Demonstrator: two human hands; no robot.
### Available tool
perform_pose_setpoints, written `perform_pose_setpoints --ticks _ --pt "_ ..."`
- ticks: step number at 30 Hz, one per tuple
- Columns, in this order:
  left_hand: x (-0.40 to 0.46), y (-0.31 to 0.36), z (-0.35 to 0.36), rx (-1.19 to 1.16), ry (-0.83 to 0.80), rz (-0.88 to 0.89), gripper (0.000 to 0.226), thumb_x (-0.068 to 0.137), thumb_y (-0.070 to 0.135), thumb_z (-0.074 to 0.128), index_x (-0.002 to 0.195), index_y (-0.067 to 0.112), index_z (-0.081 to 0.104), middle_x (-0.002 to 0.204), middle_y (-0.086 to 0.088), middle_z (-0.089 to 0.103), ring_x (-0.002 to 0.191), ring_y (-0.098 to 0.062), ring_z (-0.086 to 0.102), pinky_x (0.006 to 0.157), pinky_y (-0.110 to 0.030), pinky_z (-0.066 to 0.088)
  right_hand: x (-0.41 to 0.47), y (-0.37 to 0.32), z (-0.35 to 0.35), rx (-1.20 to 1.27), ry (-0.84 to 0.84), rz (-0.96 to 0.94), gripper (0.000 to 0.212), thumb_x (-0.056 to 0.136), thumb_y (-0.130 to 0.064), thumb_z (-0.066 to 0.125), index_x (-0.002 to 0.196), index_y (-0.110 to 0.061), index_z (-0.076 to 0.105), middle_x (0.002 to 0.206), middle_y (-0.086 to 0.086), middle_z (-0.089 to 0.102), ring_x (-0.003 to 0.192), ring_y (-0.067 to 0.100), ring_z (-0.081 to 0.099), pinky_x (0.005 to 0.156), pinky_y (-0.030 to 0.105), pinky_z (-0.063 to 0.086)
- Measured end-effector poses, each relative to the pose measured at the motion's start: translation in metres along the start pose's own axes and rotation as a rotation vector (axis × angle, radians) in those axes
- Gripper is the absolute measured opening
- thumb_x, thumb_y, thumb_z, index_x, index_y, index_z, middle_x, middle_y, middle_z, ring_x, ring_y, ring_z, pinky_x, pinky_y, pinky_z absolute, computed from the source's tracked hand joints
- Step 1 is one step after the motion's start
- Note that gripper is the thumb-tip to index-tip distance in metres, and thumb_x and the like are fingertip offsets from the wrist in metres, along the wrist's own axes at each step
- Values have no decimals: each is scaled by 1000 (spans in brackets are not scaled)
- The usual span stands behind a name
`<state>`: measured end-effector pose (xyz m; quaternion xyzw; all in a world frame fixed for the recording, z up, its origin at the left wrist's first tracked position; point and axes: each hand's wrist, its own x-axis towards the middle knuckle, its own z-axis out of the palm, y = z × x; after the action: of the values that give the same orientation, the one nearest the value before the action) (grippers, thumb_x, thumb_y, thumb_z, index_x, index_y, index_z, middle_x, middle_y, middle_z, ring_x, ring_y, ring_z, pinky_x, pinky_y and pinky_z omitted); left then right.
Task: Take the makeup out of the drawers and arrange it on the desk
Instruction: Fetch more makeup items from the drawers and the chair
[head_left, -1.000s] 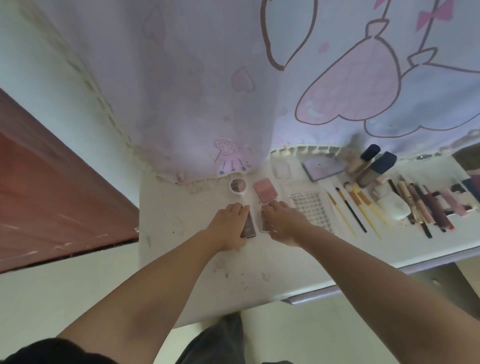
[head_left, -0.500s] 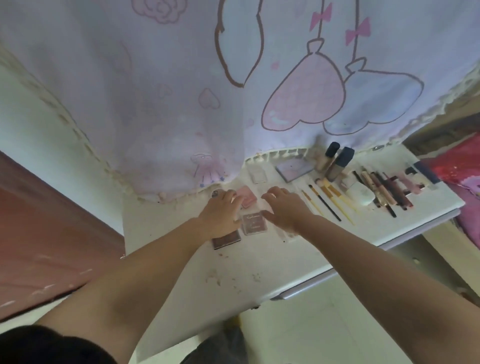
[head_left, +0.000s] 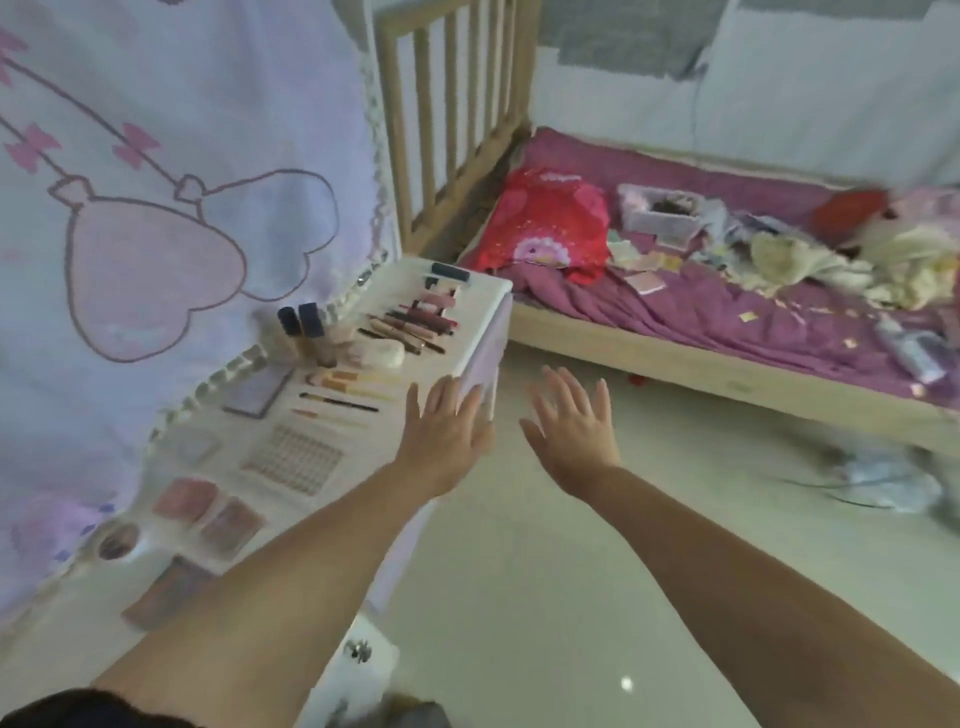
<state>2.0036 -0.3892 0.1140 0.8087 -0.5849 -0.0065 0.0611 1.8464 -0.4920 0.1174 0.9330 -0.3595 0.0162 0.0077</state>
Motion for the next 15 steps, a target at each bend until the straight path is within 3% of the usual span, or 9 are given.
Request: perform_pose_setpoints --ticks 5,15 --pt "-11 145 36 19 -140 205 59 98 49 22 147 16 19 151 -6 19 141 -23 13 112 -53 10 -131 107 19 18 -84 226 66 92 -54 0 150 -27 17 159 2 12 147 21 4 113 54 -10" --pt "-72 433 95 69 -326 707 62 97 51 13 150 20 5 157 -3 6 144 -19 -3 112 -54 -9 -417 258 48 55 -175 788 59 98 -51 14 151 -29 1 160 0 -6 146 21 -11 111 55 -16"
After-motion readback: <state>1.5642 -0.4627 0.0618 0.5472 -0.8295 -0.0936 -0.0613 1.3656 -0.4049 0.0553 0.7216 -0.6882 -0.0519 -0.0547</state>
